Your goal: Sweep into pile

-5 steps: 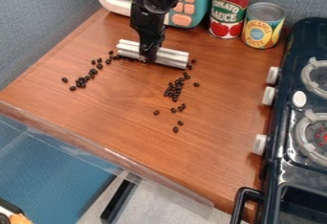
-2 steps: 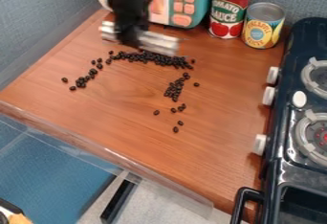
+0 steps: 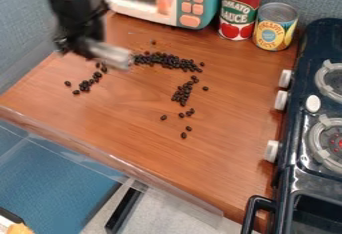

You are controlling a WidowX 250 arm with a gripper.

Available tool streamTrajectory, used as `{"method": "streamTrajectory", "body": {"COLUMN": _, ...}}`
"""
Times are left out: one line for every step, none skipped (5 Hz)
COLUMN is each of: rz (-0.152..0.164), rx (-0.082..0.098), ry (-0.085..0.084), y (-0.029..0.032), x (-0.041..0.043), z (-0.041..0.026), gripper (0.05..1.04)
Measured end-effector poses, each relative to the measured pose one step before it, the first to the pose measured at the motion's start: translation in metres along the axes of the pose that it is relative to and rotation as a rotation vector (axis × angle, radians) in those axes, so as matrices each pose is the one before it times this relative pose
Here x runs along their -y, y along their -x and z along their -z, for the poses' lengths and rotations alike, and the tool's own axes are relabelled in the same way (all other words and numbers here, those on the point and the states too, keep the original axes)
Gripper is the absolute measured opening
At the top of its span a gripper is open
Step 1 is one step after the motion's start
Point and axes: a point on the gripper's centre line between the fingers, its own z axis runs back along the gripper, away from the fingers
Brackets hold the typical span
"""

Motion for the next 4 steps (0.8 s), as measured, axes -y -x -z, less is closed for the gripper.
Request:
{"method": "streamTrajectory", "body": {"rz": 0.0340, "rx": 0.0108, "ry": -0.0358, "y": -0.02446, "x": -0.03267, "z": 0.01085, "gripper": 0.368}}
{"method": "streamTrajectory", "body": {"rz": 0.0405, "rx": 0.0084, "ry": -0.0115, "y": -0.01236, "x": -0.01963, "z": -0.00032, "gripper": 0.368}}
{"method": "streamTrajectory", "body": {"rz": 0.0350, "rx": -0.0154, "ry": -0.0290, "y": 0.00220, "x": -0.01336, "z": 0.00481, "gripper": 0.368}}
{"method": "streamTrajectory", "body": {"rz": 0.0179, "rx": 0.0308, "ry": -0.0036, "y": 0.00222, "x": -0.00484, "z": 0.00631, "gripper": 0.368}}
